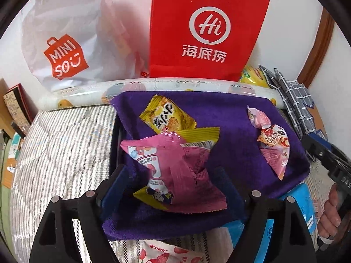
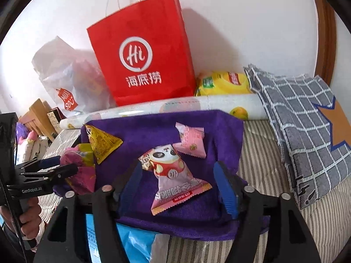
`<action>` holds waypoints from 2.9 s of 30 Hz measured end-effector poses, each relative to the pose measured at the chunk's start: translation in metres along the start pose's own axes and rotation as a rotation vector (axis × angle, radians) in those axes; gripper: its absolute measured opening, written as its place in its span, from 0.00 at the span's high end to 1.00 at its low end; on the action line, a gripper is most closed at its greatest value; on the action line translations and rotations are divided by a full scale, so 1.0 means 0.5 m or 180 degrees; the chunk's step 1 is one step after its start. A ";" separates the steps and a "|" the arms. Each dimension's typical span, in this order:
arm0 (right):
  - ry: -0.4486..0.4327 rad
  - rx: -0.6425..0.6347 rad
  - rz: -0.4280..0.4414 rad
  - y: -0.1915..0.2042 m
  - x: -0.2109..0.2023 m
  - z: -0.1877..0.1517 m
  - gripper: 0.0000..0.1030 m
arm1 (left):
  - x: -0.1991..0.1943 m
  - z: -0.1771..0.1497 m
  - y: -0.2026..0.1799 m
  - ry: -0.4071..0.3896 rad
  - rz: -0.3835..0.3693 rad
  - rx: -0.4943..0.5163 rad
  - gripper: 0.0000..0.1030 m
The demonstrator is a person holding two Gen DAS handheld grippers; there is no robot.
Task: Organize snacks
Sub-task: 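Release the pink snack bag on the towel with the left gripper while the right gripper moves to the pile, then grasp the pink pastry packet with the right gripper while the left gripper grasps the pink ice-pop packet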
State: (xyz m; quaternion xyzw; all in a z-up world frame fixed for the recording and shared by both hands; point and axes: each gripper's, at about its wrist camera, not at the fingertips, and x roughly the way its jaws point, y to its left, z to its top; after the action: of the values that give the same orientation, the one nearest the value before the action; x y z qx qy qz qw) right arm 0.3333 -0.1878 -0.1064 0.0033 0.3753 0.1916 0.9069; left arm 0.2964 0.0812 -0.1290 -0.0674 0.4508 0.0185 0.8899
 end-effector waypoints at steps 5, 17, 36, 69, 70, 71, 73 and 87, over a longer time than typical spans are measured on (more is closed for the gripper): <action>-0.0177 -0.0120 -0.0170 0.007 -0.029 0.003 0.22 | -0.012 0.001 0.002 -0.0041 -0.0006 0.0020 0.20; 0.0058 0.0298 -0.0433 -0.054 -0.107 -0.072 0.23 | -0.068 0.005 -0.015 -0.0248 -0.0211 0.0162 0.20; 0.0424 -0.0428 -0.0665 -0.060 -0.167 -0.256 0.38 | -0.067 0.002 -0.003 -0.0056 -0.0522 -0.0035 0.20; 0.0338 0.0316 -0.0414 -0.073 -0.205 -0.271 0.61 | -0.145 -0.049 0.028 -0.0053 -0.0638 -0.0094 0.20; 0.0320 0.0313 -0.0418 -0.068 -0.212 -0.276 0.61 | -0.151 -0.062 0.033 -0.0032 -0.0615 -0.0093 0.20; 0.0303 0.0315 -0.0423 -0.064 -0.218 -0.280 0.61 | -0.157 -0.077 0.038 -0.0011 -0.0586 -0.0099 0.20; 0.0278 0.0318 -0.0428 -0.054 -0.229 -0.287 0.61 | -0.170 -0.109 0.047 0.0027 -0.0544 -0.0112 0.20; 0.0253 0.0349 -0.0307 -0.002 -0.280 -0.333 0.61 | -0.160 -0.311 0.002 0.0607 -0.0977 0.0156 0.22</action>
State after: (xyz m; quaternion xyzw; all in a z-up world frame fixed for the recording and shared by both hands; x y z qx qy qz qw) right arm 0.1297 -0.2607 -0.1311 0.0272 0.4206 0.1268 0.8979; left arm 0.1243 0.0633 -0.1557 -0.1151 0.5178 -0.1351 0.8369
